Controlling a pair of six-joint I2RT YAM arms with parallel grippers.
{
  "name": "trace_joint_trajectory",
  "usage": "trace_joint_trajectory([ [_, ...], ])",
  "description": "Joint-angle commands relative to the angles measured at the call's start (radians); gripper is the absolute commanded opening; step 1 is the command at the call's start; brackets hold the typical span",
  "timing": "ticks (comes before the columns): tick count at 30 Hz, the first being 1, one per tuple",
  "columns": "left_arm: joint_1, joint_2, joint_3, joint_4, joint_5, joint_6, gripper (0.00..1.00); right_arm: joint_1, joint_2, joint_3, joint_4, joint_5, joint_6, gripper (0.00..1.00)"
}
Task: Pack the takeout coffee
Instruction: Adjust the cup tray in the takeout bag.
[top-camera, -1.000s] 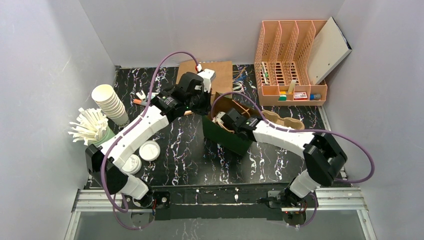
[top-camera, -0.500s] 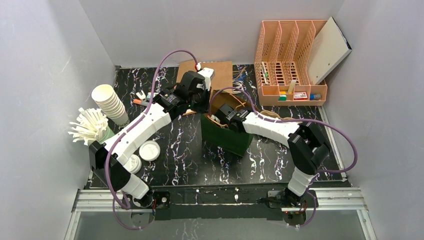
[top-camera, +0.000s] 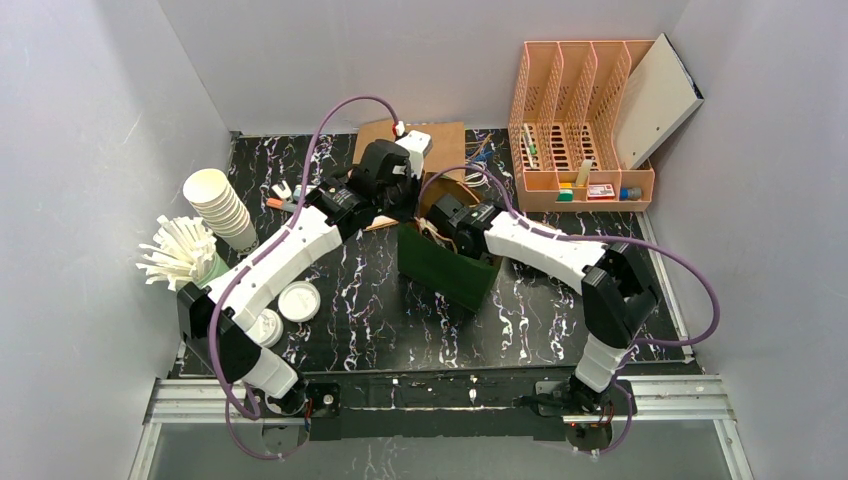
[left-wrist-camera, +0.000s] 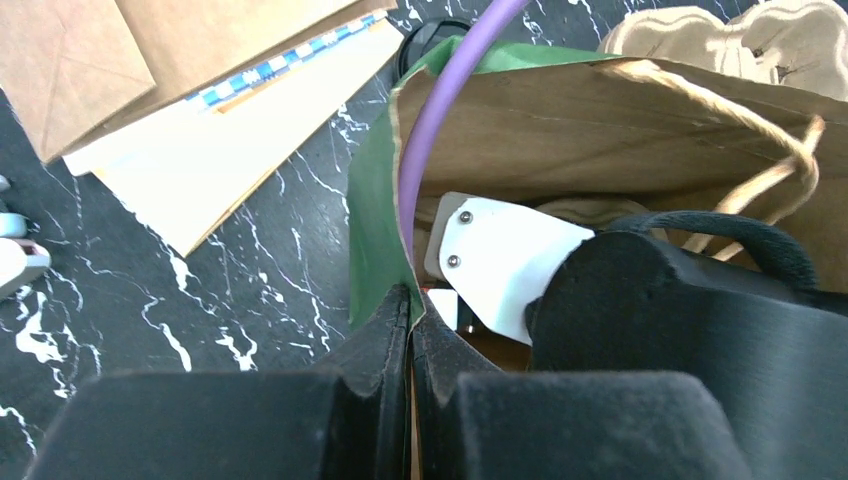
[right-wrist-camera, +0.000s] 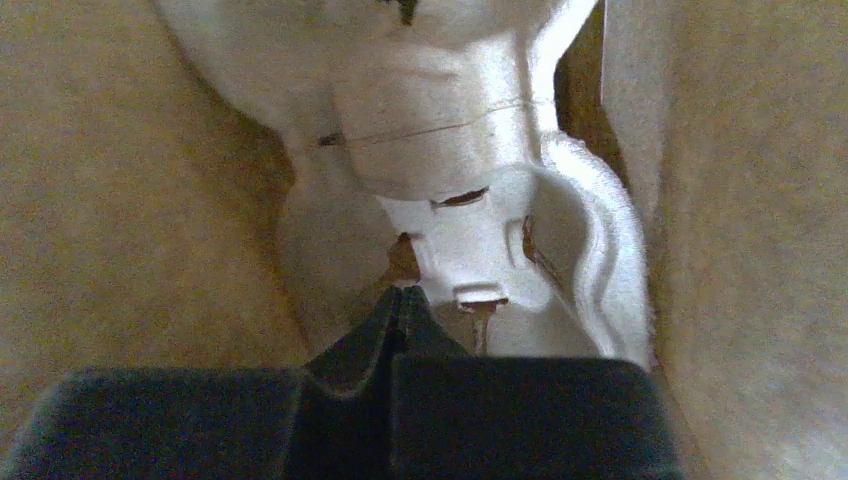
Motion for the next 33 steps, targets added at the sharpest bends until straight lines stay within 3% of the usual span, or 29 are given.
trace_joint_trajectory([
  [1, -0.010, -0.027, 0.013, 0.049, 0.034, 0.061, 0.00, 0.004, -0.072, 0.129, -0.050, -0.060, 0.028, 0.01],
  [8, -0.009, -0.060, -0.035, 0.093, 0.078, 0.135, 0.00, 0.004, -0.158, 0.097, -0.031, -0.064, 0.008, 0.03],
  [11, -0.011, -0.089, -0.063, 0.118, 0.133, 0.198, 0.00, 0.007, -0.239, 0.062, 0.038, -0.051, -0.006, 0.07],
  [15, -0.016, -0.113, -0.079, 0.143, 0.173, 0.292, 0.00, 0.018, -0.382, -0.028, 0.197, -0.058, -0.045, 0.04],
  [24, -0.051, -0.156, -0.076, 0.175, 0.089, 0.424, 0.00, 0.034, -0.573, -0.201, 0.392, 0.055, -0.049, 0.01],
  [29, -0.145, -0.202, -0.098, 0.189, -0.005, 0.496, 0.00, 0.041, -0.705, -0.342, 0.535, 0.054, -0.142, 0.01],
  [33, -0.198, -0.218, -0.108, 0.218, -0.084, 0.512, 0.00, 0.045, -0.744, -0.386, 0.510, 0.062, -0.154, 0.01],
])
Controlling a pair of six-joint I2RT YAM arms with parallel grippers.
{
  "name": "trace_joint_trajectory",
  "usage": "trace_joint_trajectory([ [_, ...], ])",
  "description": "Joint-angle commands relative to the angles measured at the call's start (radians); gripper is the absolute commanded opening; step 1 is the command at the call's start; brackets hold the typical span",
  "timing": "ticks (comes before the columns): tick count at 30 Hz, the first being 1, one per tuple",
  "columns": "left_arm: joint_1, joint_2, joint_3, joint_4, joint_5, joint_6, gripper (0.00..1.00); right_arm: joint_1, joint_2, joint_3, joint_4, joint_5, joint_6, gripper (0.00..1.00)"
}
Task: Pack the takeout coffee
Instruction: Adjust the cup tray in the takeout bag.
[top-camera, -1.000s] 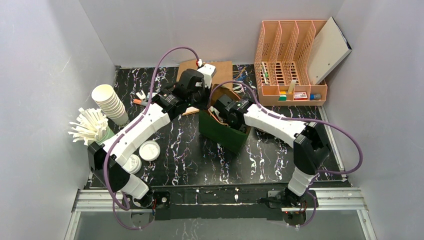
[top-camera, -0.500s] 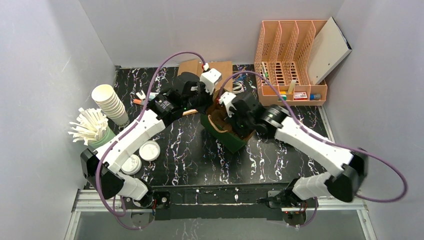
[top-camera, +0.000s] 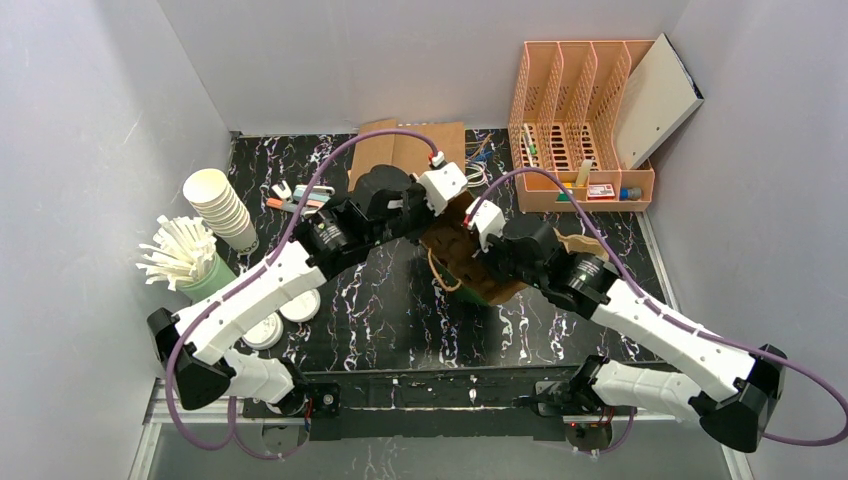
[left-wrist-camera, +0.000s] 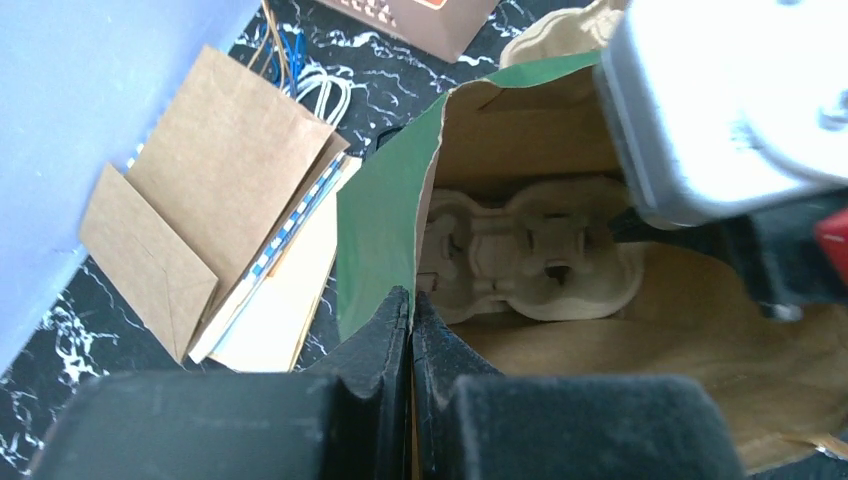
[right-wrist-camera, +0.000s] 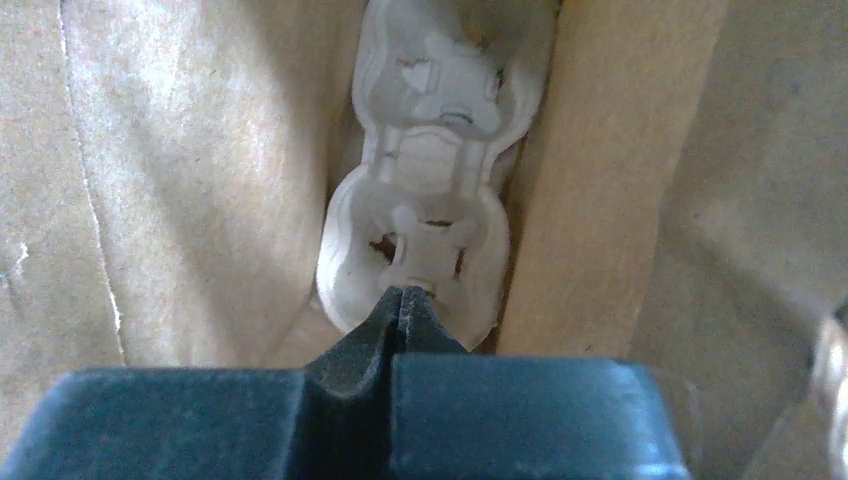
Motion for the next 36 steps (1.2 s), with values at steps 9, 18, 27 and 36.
trace_joint_trajectory([
  [9, -0.097, -0.037, -0.011, 0.096, -0.152, 0.053, 0.00, 0.012, -0.073, -0.079, 0.098, 0.041, -0.038, 0.01],
  [18, -0.098, -0.036, -0.060, 0.144, -0.108, -0.049, 0.00, 0.013, -0.021, -0.155, 0.305, 0.063, -0.179, 0.01],
  [27, -0.096, -0.014, -0.046, 0.163, -0.131, -0.098, 0.00, 0.012, 0.057, -0.183, 0.392, 0.004, -0.226, 0.01],
  [36, -0.096, 0.022, -0.002, 0.103, -0.144, -0.139, 0.00, 0.035, 0.161, -0.126, 0.381, 0.052, -0.198, 0.01],
])
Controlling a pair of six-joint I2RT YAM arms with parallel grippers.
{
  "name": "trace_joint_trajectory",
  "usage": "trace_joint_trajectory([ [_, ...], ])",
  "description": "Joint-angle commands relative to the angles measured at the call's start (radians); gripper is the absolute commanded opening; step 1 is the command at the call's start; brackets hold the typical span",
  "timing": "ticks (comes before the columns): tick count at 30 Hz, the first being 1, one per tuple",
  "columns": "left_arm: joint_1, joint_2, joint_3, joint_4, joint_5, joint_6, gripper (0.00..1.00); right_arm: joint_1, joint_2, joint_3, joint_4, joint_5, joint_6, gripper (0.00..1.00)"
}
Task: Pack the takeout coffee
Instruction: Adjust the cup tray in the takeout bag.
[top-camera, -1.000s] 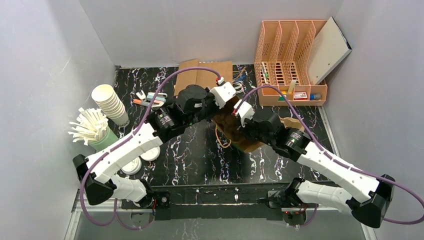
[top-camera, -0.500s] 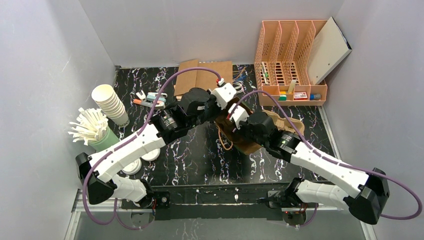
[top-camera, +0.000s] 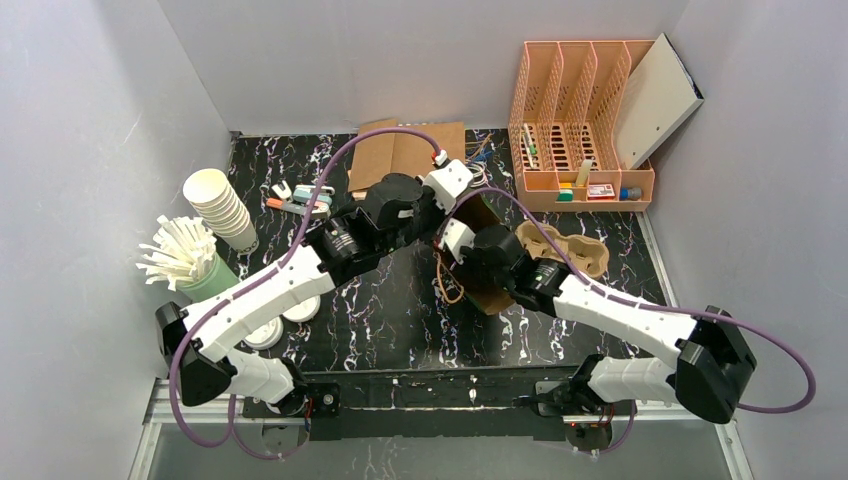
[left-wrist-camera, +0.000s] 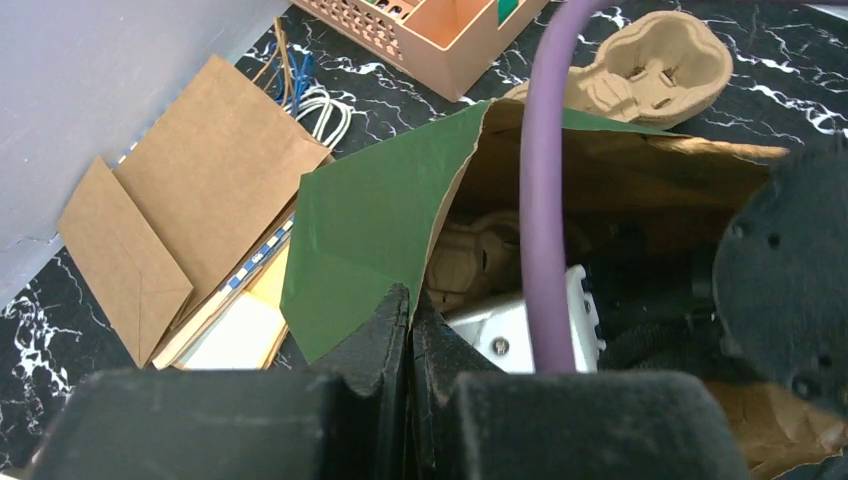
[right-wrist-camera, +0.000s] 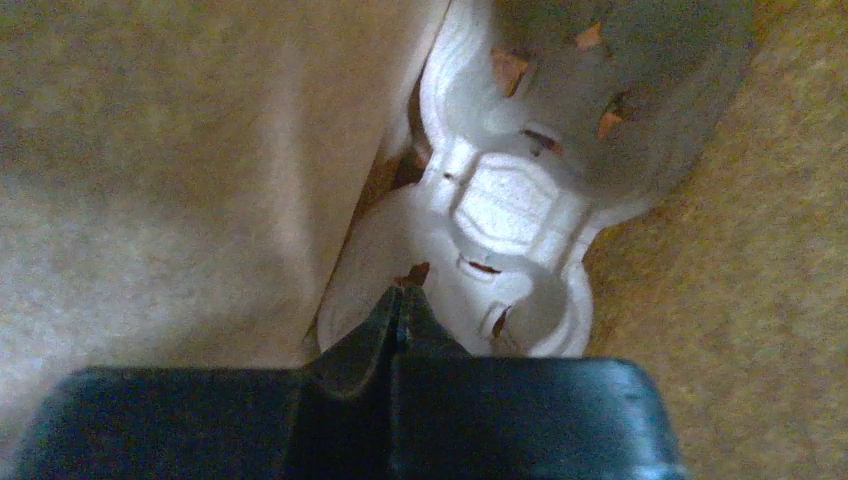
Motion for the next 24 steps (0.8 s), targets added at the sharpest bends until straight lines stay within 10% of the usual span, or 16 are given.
trace_joint_trajectory([
  [1, -0.005, 0.034, 0.054, -0.039, -0.015, -0.040, 0.00, 0.035, 0.006, 0.054, 0.055, 0.085, 0.007, 0.01],
  [24, -0.005, 0.027, 0.049, -0.021, 0.052, -0.004, 0.00, -0.059, 0.037, -0.077, 0.243, 0.160, 0.103, 0.01],
])
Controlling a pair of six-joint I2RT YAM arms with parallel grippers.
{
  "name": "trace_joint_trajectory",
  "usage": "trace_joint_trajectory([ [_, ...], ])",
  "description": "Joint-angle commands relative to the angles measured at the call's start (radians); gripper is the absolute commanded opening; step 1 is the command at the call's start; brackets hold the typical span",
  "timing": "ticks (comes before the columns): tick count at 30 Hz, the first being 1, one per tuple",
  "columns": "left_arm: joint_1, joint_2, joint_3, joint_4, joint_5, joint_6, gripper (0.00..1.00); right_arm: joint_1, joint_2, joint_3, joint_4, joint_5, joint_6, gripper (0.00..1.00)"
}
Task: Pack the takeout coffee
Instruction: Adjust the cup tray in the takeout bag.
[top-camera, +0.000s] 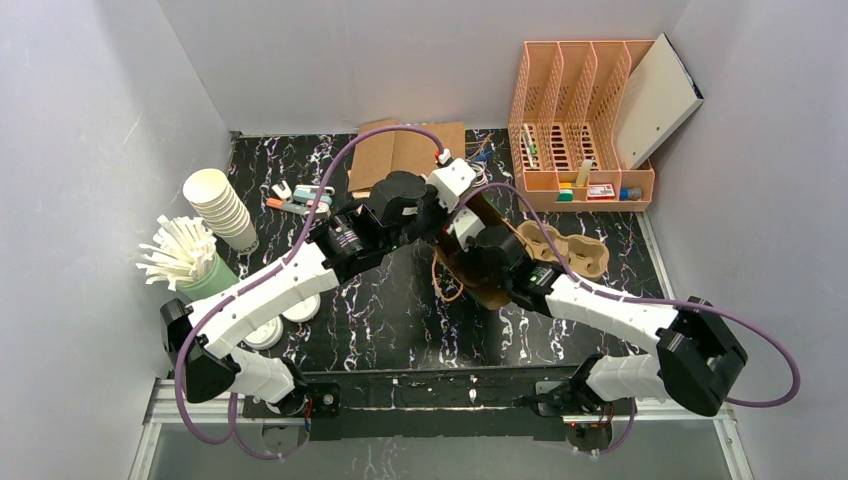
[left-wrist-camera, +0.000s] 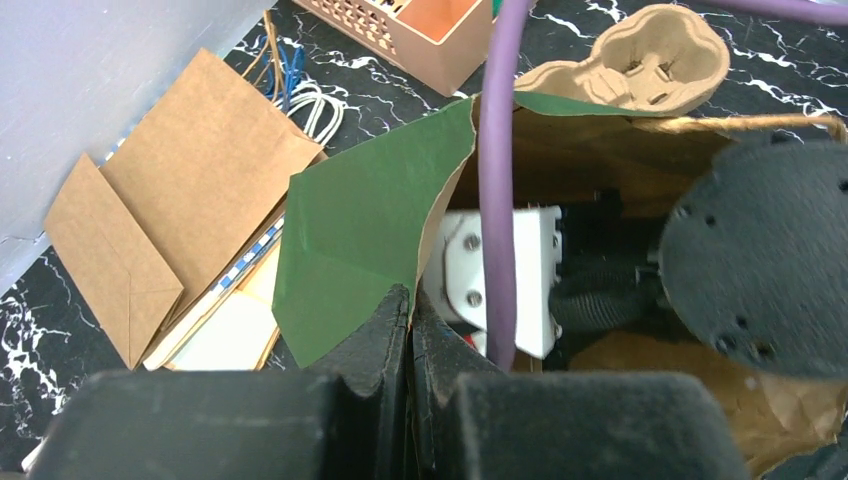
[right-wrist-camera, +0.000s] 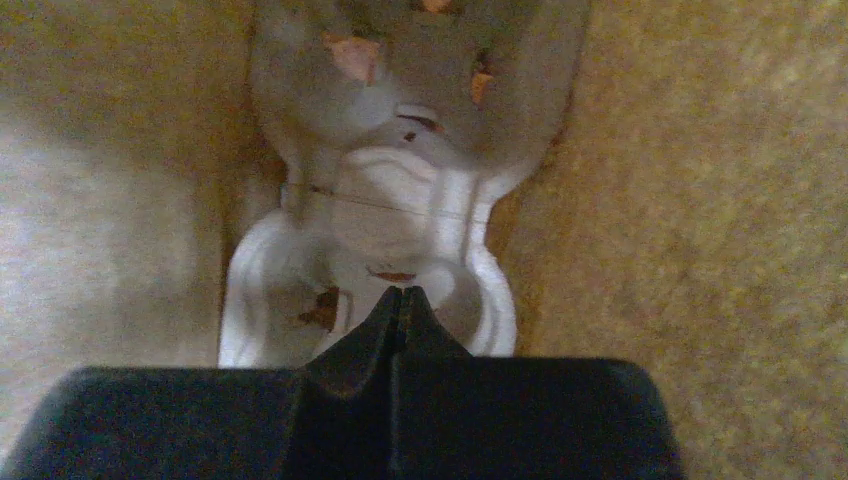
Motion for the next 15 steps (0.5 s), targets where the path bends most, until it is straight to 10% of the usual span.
trace_joint_trajectory([
  [1, -0.010, -0.007, 0.024, -0.007, 0.048, 0.015, 0.00, -0.050, -0.049, -0.006, 0.022, -0.055, 0.033, 0.01],
  [15, -0.010, 0.006, 0.044, -0.008, 0.077, 0.002, 0.00, -0.075, 0.153, 0.104, -0.006, -0.073, 0.027, 0.01],
])
